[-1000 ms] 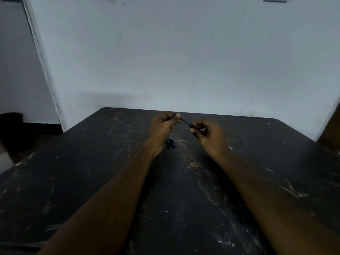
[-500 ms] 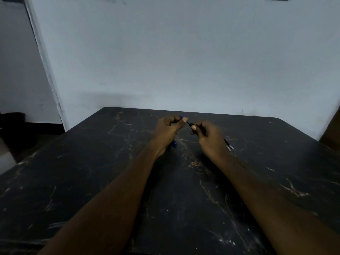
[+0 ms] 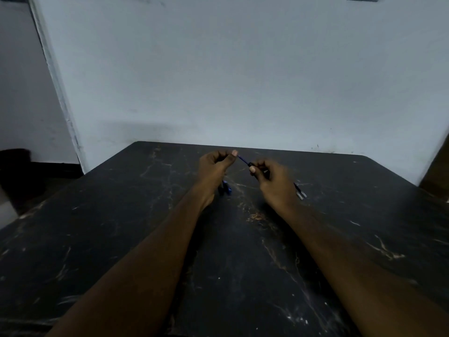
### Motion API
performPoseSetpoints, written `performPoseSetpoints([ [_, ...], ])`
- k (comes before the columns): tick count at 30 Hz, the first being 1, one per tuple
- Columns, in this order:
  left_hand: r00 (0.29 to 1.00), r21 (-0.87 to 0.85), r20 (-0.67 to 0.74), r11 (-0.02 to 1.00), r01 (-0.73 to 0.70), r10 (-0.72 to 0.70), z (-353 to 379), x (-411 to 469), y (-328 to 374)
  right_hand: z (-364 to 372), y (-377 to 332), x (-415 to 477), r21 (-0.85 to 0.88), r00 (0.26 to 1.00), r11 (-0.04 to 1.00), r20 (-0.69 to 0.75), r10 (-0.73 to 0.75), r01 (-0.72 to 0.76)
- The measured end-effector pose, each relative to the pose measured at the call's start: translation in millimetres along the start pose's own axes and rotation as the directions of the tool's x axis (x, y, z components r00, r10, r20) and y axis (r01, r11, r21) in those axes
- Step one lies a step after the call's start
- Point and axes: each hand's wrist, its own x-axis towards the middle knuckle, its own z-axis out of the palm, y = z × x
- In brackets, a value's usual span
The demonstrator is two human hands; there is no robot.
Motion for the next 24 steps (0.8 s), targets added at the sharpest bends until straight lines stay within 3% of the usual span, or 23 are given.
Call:
performPoseSetpoints([
  [7,0.996,0.111,0.064,0.991,-0.077,0.070,-0.2,4.1,-9.5,-1.3,0.6,-2.9,-0.008,1.000,1.000,-0.010,0.009,-0.009],
  [13,0.997,0.205,-0.002,0.976,-0.073,0.075,-5.2,11.9,-12.4,0.6,1.5,-2.7,0.009,1.000,1.000,-0.005,0.021,-0.021],
  [15,0.996,0.306,0.000,0.949,-0.080,0.084,-12.0,14.0,-12.3,0.8,1.9,-2.6,0.023,1.000,0.999,-0.015,0.027,-0.027],
  [19,0.994,0.618,0.075,0.779,-0.106,0.076,-29.4,18.2,-22.8,1.3,3.0,-2.2,0.035,0.999,0.999,-0.017,0.042,-0.042],
  [24,0.968,0.864,0.232,0.476,-0.161,-0.093,-33.6,13.8,-25.8,1.7,6.3,-1.2,0.044,0.998,0.998,-0.022,0.055,-0.054],
])
